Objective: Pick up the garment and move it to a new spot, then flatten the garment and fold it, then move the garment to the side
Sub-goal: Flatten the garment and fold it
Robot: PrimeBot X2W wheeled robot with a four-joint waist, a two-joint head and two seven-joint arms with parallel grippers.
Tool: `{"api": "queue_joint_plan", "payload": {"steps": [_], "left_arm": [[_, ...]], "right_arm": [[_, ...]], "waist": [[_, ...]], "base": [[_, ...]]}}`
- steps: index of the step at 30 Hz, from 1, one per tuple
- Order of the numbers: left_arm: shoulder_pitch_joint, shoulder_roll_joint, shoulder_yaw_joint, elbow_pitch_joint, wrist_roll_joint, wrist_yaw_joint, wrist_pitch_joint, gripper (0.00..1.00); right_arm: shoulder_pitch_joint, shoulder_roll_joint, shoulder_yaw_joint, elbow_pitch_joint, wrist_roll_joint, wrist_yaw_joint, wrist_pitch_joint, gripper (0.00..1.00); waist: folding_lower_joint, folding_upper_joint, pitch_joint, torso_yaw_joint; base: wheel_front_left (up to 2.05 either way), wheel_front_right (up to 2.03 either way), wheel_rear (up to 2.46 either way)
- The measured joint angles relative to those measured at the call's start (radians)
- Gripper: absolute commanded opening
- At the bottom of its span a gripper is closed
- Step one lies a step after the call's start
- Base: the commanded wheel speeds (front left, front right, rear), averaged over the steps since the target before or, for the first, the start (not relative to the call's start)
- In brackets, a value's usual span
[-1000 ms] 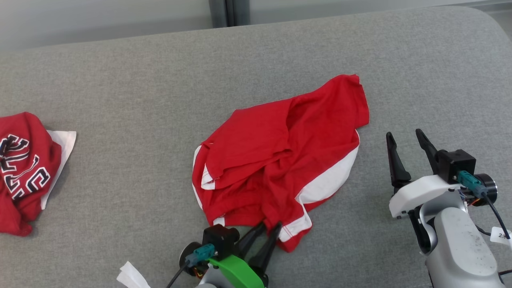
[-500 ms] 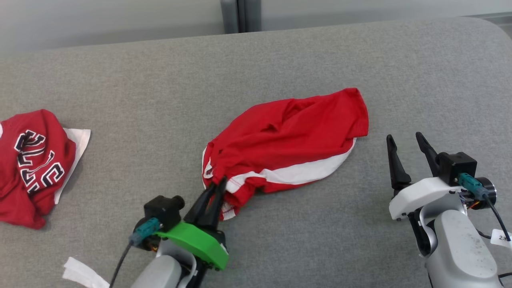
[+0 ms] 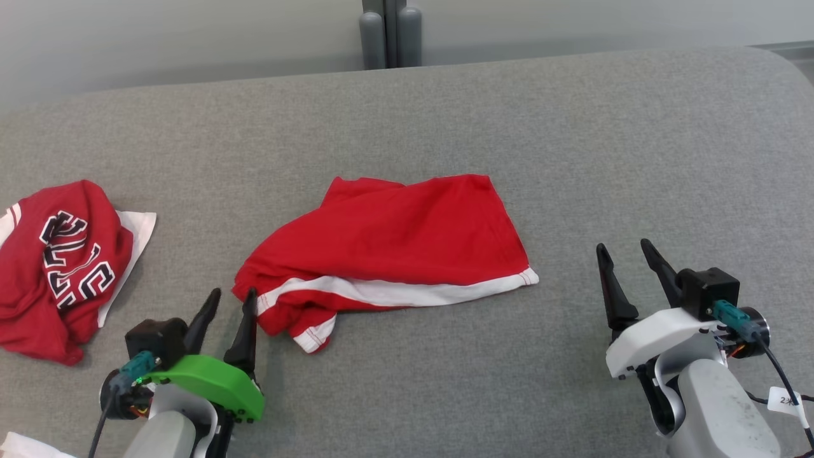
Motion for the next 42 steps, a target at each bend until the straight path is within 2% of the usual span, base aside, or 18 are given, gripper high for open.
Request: {"api": "queue_joint_plan", "payload": {"steps": [5, 11, 17, 23, 28, 35, 42], "left_arm": [[0.036, -0.040, 0.130, -0.008, 0.078, 0.007, 0.000, 1.00], [0.121, -0.117, 0.297, -0.133, 0.236, 0.037, 0.000, 1.00], [0.203, -0.168, 0.353, -0.157, 0.316, 0.022, 0.000, 1.00], [0.228, -0.183, 0.360, -0.145, 0.323, 0.006, 0.000, 1.00], [0.226, -0.184, 0.334, -0.126, 0.225, 0.002, 0.000, 1.00], [0.168, -0.187, 0.179, -0.096, -0.013, 0.001, 0.000, 1.00], [0.117, -0.142, 0.117, -0.051, -0.152, 0.001, 0.000, 1.00]], "right_arm": [[0.023, 0.000, 0.010, -0.012, 0.010, 0.000, 0.000, 1.00], [0.053, 0.000, 0.010, -0.073, 0.013, 0.000, 0.000, 1.00], [0.110, 0.000, 0.028, -0.076, 0.022, 0.000, 0.000, 1.00], [0.142, 0.000, 0.043, -0.058, 0.028, 0.000, 0.000, 1.00], [0.142, 0.000, 0.047, -0.059, 0.028, 0.000, 0.000, 1.00], [0.140, 0.000, 0.063, -0.054, 0.028, 0.000, 0.000, 1.00], [0.137, 0.000, 0.070, -0.055, 0.028, 0.000, 0.000, 1.00]], "waist": [[0.0000, 0.0000, -0.017, -0.005], [0.0000, 0.0000, -0.042, -0.013], [0.0000, 0.0000, -0.080, -0.018], [0.0000, 0.0000, -0.110, -0.019], [0.0000, 0.0000, -0.106, -0.019], [0.0000, 0.0000, -0.086, -0.015], [0.0000, 0.0000, -0.067, -0.012]], "base": [[0.00, 0.00, 0.00], [0.00, 0.00, 0.00], [0.00, 0.00, 0.00], [0.00, 0.00, 0.00], [0.00, 0.00, 0.00], [0.00, 0.00, 0.00], [0.00, 0.00, 0.00]]}}
